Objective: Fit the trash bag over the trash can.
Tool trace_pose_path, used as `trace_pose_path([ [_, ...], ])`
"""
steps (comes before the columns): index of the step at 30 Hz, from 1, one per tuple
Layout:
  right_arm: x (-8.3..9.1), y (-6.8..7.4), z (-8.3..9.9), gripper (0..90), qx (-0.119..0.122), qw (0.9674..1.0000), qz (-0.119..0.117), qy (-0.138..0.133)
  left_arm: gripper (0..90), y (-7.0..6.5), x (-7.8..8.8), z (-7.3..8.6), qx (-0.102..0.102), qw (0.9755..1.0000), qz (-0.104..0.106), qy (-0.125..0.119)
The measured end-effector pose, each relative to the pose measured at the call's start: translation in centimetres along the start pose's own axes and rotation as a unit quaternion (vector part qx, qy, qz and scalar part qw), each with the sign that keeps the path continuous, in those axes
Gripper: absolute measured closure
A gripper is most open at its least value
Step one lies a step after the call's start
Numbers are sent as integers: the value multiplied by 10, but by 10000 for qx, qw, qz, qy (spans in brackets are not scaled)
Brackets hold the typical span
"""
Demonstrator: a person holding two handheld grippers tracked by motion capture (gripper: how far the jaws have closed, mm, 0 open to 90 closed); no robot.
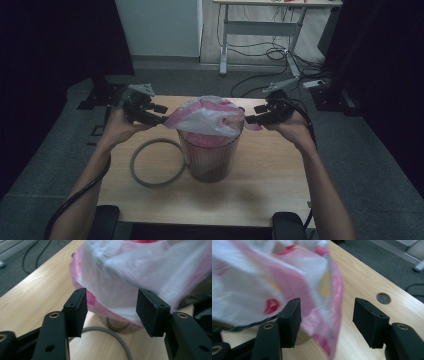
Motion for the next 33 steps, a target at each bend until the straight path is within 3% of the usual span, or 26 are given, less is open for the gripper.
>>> trace_pose_path([
  [6,4,12,5,328,235,9995,-220,8,375,-3,19,12,-19,9997,225,-110],
  [15,-1,10,-13,329,445,9989,-126,-50,309,-6,39,8,-178,9983,438,-350],
  [18,-5,10,-19,454,490,9985,-220,-96,303,-10,37,0,-243,9977,457,-433],
  [20,-8,13,-21,638,507,9983,-268,-64,317,-13,29,-6,-302,9977,460,-399],
  [21,-8,13,-21,638,507,9983,-268,-64,354,-13,29,-6,-302,9977,460,-399],
  [23,-11,18,-21,798,622,9976,-297,85,498,-19,17,-13,-443,9980,377,-257],
  [24,-11,18,-21,798,622,9976,-297,85,580,-19,17,-13,-443,9980,377,-257],
  [25,-10,24,-18,855,632,9973,-355,146,688,-22,12,-15,-466,9977,433,-228],
  [27,-7,29,-13,878,645,9967,-461,191,808,-27,11,-13,-559,9970,476,-223],
  [29,-2,35,-4,884,627,9961,-579,203,882,-32,13,-8,-591,9967,488,-252],
  [32,2,39,4,885,631,9956,-654,241,890,-36,15,-2,-653,9961,527,-271],
  [33,2,44,14,885,596,9947,-792,255,891,-39,16,3,-685,9957,557,-278],
])
Point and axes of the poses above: each handheld gripper's, and its own axes: x roughly backward along the jaws, z roughly out of its underside, y roughly to its left, the point moved 3 cm from there along -x, roughly forward along the jaws, and after that the axes turned 15 degrees about -z, right-handed, at the moved point
